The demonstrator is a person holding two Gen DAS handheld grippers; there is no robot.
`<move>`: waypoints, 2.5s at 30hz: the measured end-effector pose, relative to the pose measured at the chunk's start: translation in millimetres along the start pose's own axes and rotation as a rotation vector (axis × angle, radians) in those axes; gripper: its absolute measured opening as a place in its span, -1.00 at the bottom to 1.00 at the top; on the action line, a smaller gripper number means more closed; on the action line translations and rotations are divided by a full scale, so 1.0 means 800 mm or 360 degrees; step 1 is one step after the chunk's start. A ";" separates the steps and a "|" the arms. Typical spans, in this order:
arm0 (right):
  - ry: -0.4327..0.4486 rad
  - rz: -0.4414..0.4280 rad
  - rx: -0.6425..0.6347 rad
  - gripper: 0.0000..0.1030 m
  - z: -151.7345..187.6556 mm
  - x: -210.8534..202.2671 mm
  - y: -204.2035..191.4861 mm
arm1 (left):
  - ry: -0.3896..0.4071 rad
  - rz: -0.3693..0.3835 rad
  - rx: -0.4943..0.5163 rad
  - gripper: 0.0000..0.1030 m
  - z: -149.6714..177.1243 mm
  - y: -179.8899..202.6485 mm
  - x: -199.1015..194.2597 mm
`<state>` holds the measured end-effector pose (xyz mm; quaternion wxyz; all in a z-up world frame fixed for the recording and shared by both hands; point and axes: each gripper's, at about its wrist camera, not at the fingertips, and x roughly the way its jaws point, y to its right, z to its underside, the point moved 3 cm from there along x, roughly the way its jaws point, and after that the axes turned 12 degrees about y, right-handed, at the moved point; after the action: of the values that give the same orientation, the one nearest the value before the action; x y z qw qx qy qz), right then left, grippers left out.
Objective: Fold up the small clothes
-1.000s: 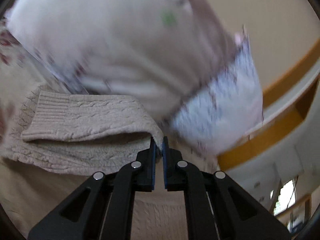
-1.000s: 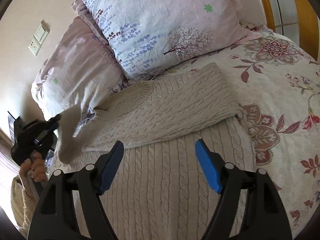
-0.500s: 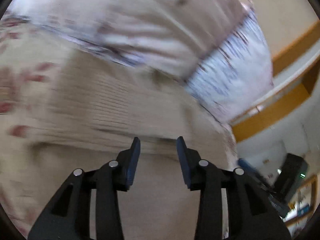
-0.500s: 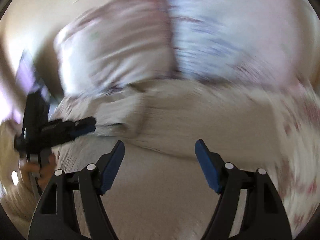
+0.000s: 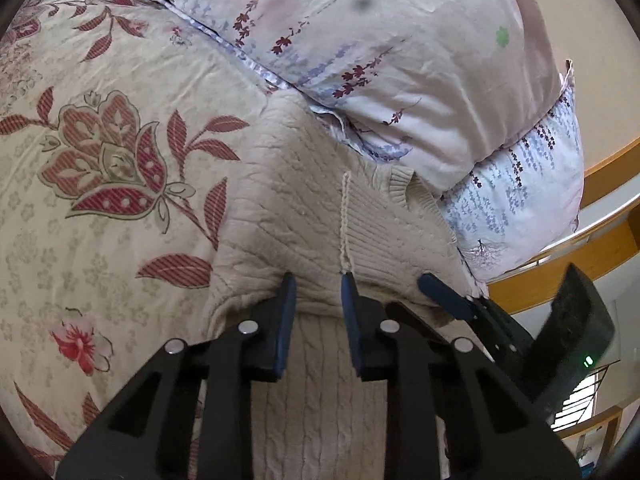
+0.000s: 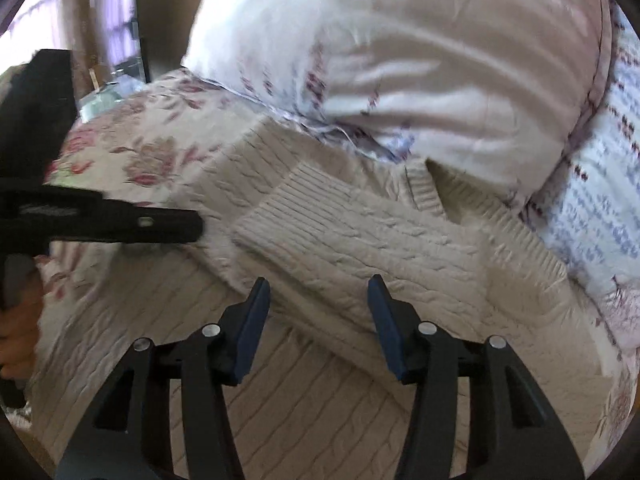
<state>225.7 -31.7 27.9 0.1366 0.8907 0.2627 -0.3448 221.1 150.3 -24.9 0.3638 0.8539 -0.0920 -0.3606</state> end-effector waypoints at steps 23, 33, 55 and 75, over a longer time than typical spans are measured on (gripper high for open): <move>0.0317 0.0258 0.1939 -0.78 0.199 -0.174 0.263 | -0.0031 0.0070 0.0131 -0.11 0.010 0.021 -0.002; 0.0250 0.0220 0.2063 -0.13 0.192 -0.139 0.295 | -0.0040 0.0068 0.0134 -0.08 0.011 0.020 -0.001; 0.0402 0.0409 0.1880 -0.86 0.198 -0.172 0.269 | -0.0078 0.0086 0.0136 -0.07 0.017 0.017 -0.003; 0.0236 0.0199 0.1621 0.26 0.303 -0.309 0.221 | -0.0131 0.0126 0.0245 0.12 0.100 -0.034 -0.158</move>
<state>39.0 -372.7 32.7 -0.3129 0.8804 0.0168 -0.3560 72.2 178.7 -12.3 0.3070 0.8595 -0.1679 -0.3725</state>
